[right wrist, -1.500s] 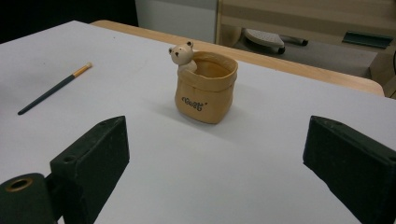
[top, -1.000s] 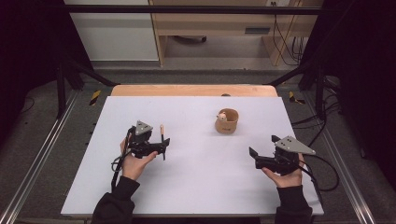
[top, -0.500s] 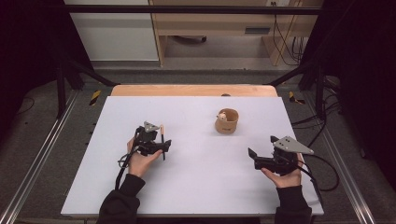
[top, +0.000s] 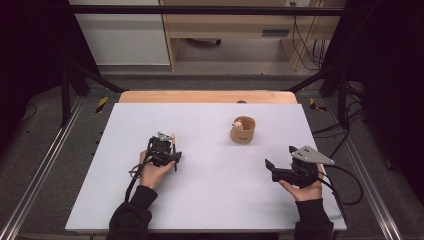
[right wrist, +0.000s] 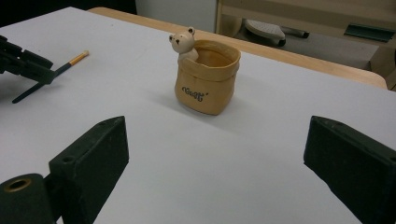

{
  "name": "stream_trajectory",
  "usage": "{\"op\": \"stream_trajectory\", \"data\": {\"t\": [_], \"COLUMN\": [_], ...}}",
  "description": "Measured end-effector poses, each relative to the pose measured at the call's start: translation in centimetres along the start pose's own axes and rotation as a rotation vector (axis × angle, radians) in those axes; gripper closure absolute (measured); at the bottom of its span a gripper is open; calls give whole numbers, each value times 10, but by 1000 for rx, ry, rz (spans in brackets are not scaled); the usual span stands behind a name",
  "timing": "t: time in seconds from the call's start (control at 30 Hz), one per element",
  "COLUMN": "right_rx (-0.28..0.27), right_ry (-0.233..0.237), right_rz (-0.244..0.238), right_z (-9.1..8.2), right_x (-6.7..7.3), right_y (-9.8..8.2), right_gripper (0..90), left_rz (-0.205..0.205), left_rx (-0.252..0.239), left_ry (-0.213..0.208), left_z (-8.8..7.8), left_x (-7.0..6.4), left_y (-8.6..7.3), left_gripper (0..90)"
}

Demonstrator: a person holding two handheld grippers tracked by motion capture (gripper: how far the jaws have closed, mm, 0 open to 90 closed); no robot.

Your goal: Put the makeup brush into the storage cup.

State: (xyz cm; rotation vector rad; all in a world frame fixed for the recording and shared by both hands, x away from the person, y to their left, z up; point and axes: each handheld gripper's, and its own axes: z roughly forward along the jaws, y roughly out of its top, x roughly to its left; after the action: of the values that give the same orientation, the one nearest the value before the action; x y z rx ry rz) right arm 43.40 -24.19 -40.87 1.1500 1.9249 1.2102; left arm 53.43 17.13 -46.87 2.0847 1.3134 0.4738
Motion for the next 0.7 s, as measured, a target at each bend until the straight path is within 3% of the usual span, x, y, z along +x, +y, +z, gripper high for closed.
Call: {"op": "stream_trajectory", "data": {"t": [0.23,0.7], "right_rx": [3,11], "right_ry": [3,2], "right_rz": [-1,-4], "right_z": [0,1], "right_x": [0,1], "right_y": [0,-1], "right_gripper": [67,65], "left_rz": [-22,3], "left_rx": [6,31], "left_ry": [-6,27], "left_z": [1,-1], "left_x": [1,0], "left_y": [0,0], "left_gripper": [633,794]}}
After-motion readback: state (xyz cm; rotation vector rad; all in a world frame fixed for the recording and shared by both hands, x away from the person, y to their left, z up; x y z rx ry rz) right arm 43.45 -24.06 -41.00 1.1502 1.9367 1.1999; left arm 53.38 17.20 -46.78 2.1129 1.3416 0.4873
